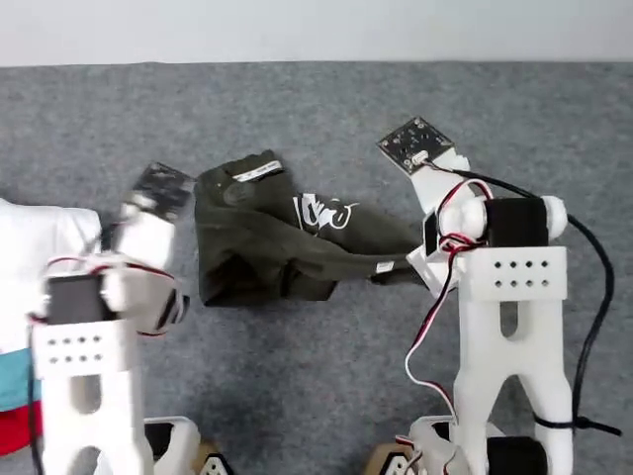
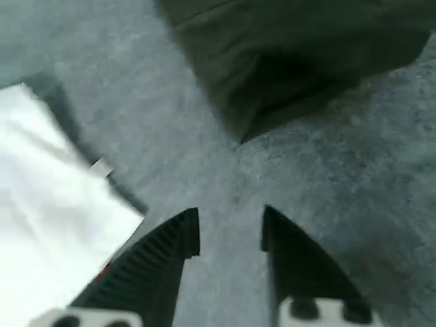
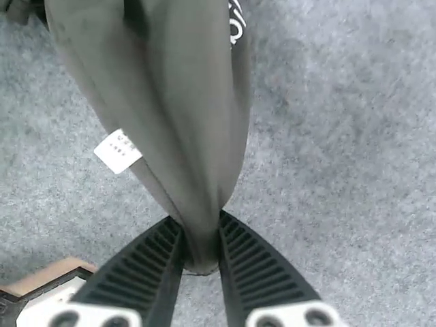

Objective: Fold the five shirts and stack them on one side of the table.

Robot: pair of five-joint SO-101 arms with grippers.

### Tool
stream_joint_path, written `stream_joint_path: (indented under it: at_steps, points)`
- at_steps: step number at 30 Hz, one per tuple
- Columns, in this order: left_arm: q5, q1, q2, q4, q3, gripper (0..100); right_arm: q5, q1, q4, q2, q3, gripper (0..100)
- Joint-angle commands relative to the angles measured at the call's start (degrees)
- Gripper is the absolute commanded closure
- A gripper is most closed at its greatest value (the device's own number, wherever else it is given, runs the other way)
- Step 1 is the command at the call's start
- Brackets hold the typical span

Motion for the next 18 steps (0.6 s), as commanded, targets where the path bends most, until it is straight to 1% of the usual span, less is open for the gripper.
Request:
stream_joint_path:
  at_steps: [1, 4, 8, 12, 18]
  points:
    - [-0.6, 1.3, 2.1, -8.7, 5.1, 76, 0.3, 0.8, 0.5, -1.5, 0.7, 98.9]
    - [-0.8, 1.1, 8.7, -11.8, 5.8, 76, 0.3, 0.8, -0.9, -1.9, 2.9, 98.9]
    - [-0.5, 1.2, 17.7, -16.1, 3.5, 76, 0.3, 0.8, -1.7, -1.9, 5.1, 98.9]
    - [-0.4, 1.5, 25.8, -20.4, 1.3, 76, 0.3, 0.8, -1.7, -1.9, 5.1, 98.9]
    - [-0.4, 1.1, 35.5, -24.8, -1.8, 76, 0.3, 0.8, -1.7, -1.9, 5.0, 98.9]
